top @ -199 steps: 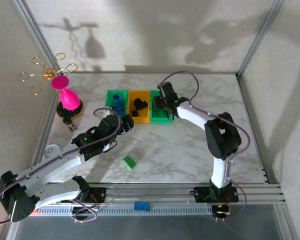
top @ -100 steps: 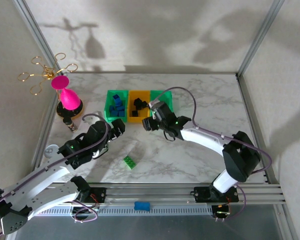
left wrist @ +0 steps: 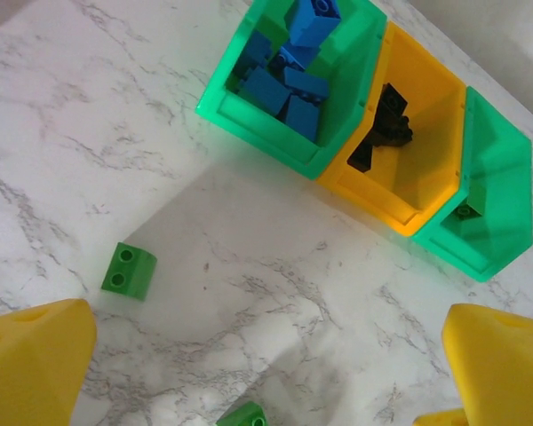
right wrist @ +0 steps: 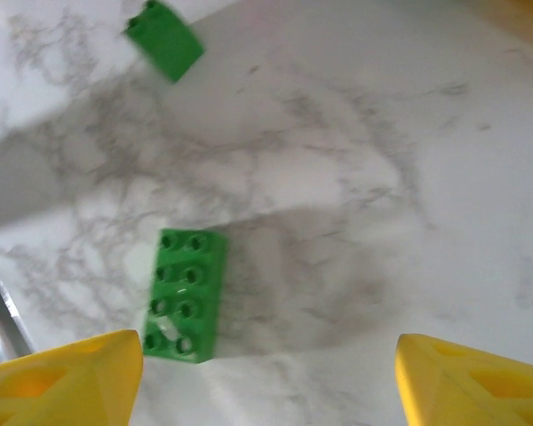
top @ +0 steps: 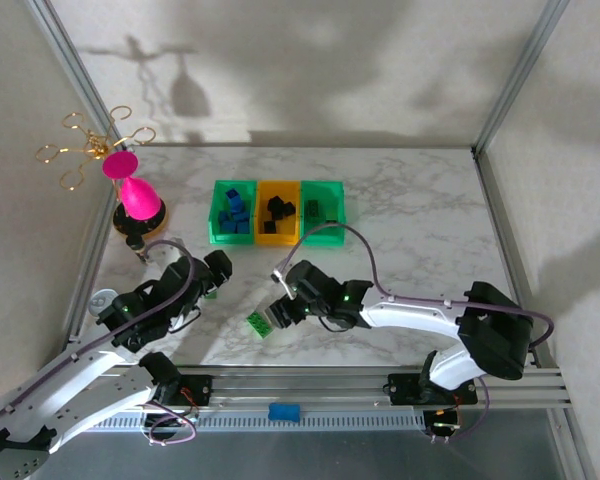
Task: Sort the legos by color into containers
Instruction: Pick up the lego from the bottom-center of the table.
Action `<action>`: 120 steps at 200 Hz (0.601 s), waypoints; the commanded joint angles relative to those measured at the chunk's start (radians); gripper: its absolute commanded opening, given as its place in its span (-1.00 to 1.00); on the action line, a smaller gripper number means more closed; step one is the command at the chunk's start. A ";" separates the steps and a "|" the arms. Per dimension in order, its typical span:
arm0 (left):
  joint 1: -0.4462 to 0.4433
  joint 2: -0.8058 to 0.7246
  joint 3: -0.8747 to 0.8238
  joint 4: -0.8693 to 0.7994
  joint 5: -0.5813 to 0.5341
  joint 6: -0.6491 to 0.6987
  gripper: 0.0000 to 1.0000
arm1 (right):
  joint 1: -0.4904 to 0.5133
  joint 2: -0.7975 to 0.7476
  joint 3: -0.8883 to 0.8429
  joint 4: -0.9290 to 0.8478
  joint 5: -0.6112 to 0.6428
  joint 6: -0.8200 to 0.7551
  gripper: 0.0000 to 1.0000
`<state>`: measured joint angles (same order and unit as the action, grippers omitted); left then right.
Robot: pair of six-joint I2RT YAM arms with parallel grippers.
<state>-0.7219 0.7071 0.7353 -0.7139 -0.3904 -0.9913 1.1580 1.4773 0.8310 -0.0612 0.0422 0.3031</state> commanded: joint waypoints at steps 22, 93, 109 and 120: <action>0.010 -0.014 -0.021 -0.064 -0.033 -0.032 0.99 | 0.099 0.100 0.004 0.095 0.022 0.029 0.53; 0.012 -0.017 -0.017 -0.077 -0.048 -0.042 0.99 | 0.144 0.278 0.086 0.104 0.080 -0.003 0.52; 0.012 -0.021 -0.021 -0.070 -0.045 -0.038 0.99 | 0.149 0.302 0.094 0.110 0.095 -0.011 0.50; 0.013 -0.021 -0.022 -0.074 -0.048 -0.038 0.99 | 0.148 0.314 0.098 0.109 0.103 -0.008 0.46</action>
<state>-0.7181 0.6994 0.7231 -0.7544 -0.4099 -1.0183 1.2884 1.7611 0.8974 0.0326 0.1043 0.3069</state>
